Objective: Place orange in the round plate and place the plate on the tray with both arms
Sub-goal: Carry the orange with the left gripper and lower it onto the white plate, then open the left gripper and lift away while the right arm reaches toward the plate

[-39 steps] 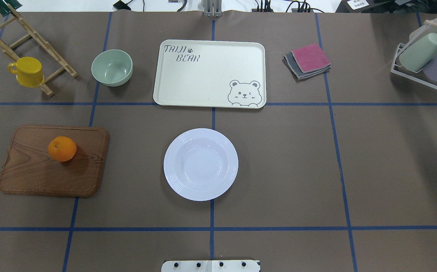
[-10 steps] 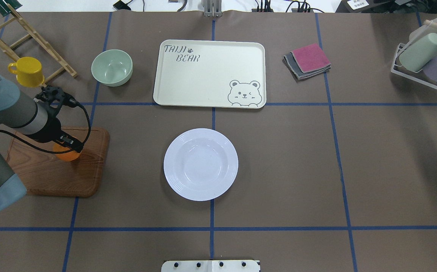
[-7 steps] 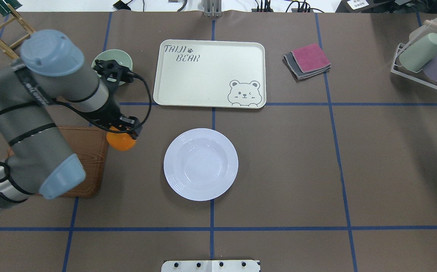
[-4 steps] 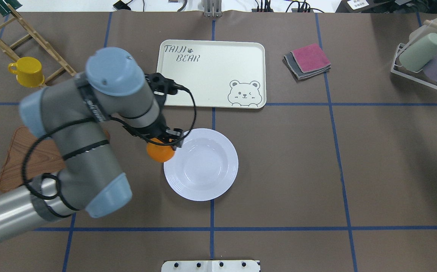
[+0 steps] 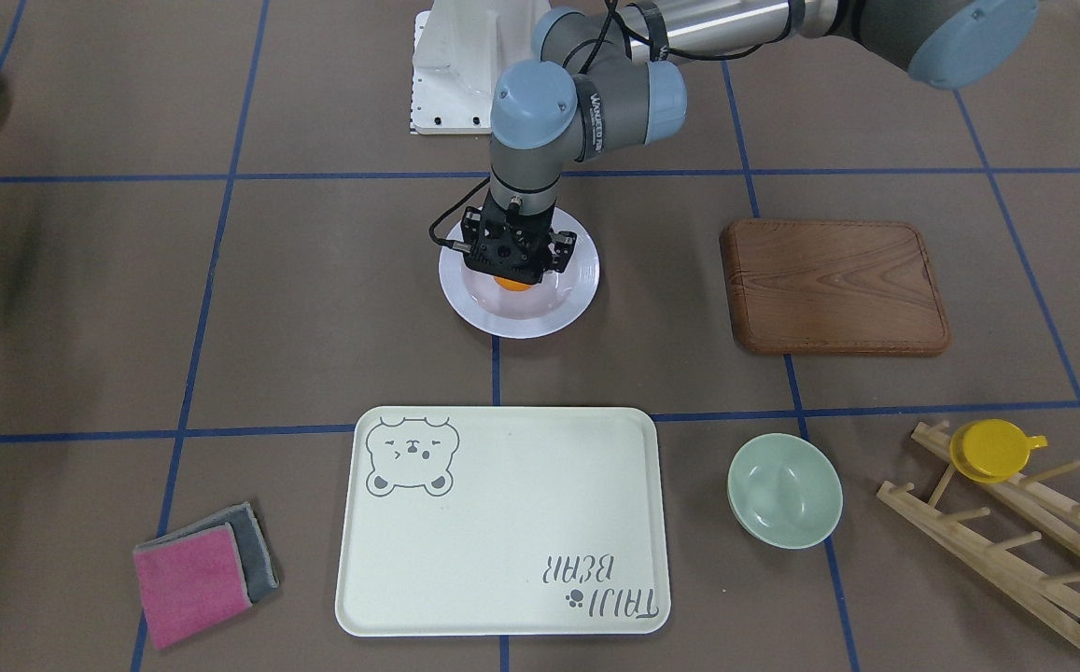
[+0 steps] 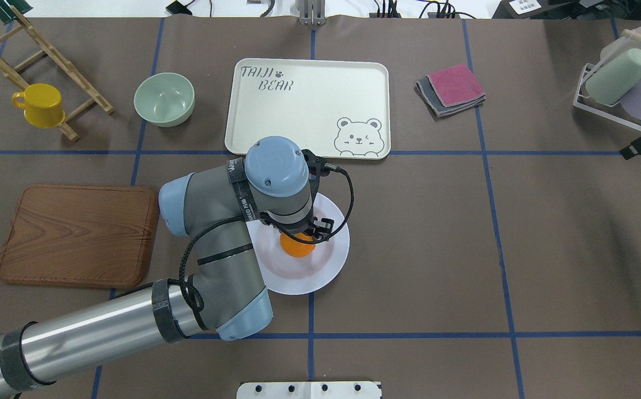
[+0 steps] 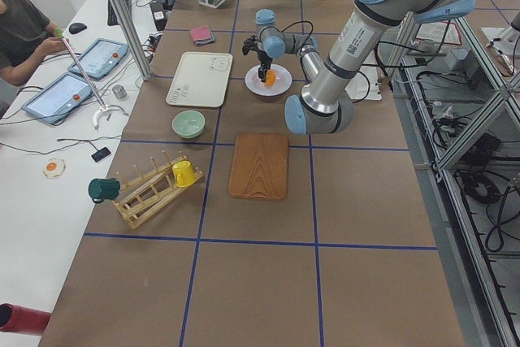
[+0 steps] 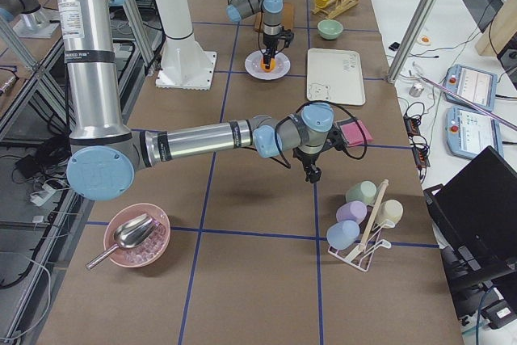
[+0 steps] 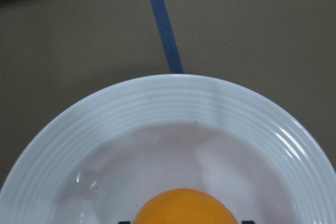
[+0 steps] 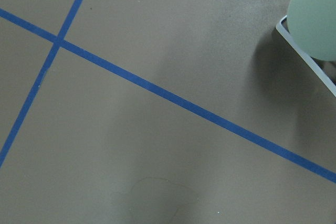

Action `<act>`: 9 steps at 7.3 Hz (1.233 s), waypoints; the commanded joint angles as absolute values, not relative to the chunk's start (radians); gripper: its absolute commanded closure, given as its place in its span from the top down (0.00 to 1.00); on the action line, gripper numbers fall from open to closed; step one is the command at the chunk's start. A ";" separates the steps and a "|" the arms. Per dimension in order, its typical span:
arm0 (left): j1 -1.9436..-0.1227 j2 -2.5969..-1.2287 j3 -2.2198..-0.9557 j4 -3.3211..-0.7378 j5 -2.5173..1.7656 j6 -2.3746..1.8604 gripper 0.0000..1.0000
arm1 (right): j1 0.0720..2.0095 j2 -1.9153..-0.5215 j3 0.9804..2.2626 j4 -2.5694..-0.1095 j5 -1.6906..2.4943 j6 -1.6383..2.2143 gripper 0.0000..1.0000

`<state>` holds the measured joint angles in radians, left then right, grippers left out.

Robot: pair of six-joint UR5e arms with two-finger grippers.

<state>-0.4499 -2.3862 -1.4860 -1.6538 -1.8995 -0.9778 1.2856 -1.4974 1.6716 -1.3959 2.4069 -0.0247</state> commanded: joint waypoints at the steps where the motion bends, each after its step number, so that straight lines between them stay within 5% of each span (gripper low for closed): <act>1: -0.443 -2.387 -1.497 -1.658 -1.893 -0.994 0.96 | 1.279 -1.499 1.703 -1.396 2.410 -0.021 1.00; 5: -0.503 -2.311 -1.657 -1.600 -1.904 -0.967 1.00 | 1.179 -1.445 1.716 -1.396 2.408 -0.002 1.00; 7: -0.607 -2.148 -1.852 -1.597 -1.943 -0.842 1.00 | 1.032 -1.405 1.707 -1.222 2.402 0.337 1.00; 9: -0.760 -2.042 -1.888 -1.595 -2.075 -0.741 1.00 | 0.864 -1.347 1.706 -0.952 2.314 0.852 1.00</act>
<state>-0.6702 -2.1159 -1.8522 -1.5959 -2.0135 -0.8033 0.9705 -1.3861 1.7071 -1.1111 2.3754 0.5383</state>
